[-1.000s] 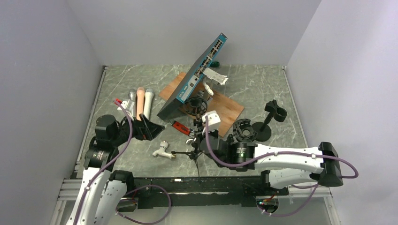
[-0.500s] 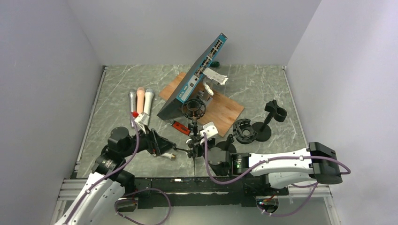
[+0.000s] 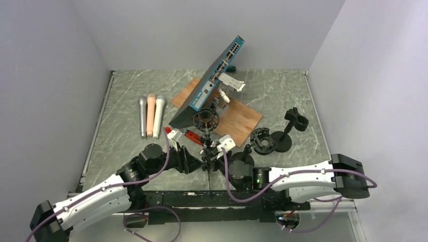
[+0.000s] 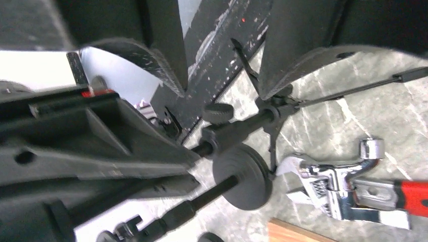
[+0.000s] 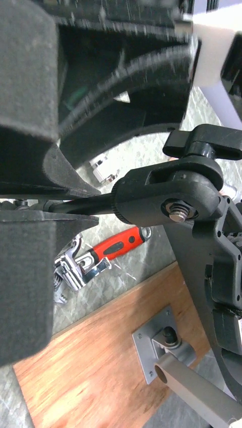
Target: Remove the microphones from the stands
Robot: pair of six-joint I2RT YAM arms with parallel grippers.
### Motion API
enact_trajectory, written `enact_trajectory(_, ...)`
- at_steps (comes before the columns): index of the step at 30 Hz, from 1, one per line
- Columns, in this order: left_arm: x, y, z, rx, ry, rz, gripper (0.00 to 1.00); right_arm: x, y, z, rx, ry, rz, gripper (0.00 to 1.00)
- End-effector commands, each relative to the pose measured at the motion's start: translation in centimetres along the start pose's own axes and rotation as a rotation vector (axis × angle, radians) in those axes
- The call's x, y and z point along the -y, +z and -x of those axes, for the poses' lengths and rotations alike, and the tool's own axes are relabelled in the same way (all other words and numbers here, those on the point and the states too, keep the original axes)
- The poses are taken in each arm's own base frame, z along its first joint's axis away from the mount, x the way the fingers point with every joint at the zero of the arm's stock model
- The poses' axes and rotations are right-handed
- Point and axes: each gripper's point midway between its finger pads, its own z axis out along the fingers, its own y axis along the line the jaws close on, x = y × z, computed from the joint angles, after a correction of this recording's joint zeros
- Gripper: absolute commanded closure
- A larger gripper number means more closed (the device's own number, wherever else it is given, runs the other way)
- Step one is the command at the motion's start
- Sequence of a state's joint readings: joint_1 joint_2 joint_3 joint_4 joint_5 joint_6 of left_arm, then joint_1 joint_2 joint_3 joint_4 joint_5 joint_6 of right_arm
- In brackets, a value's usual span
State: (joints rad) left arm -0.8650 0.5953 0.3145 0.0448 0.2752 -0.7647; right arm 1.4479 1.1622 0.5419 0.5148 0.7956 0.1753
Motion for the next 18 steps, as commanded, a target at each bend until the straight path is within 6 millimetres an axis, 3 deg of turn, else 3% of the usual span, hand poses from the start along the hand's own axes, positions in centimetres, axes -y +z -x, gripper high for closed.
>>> enact_trajectory(1,0.7,1.0,3.2,0.147,-0.015,-0.007,0.45,-0.1,-0.5,-2.0,-0.043,0.045,0.036,1.0)
enact_trajectory(6,0.3,1.5,3.3,0.157,0.03,0.046,0.5,-0.1,-0.7,-1.8,-0.032,0.05,0.043,1.0)
enact_trajectory(9,1.2,2.0,3.4,0.135,0.026,0.012,0.51,-0.1,-0.8,-1.7,-0.029,0.05,0.047,1.0)
enact_trajectory(18,1.5,3.3,2.0,0.069,0.036,0.087,0.6,-0.1,-0.9,-1.5,-0.024,0.066,0.053,1.0)
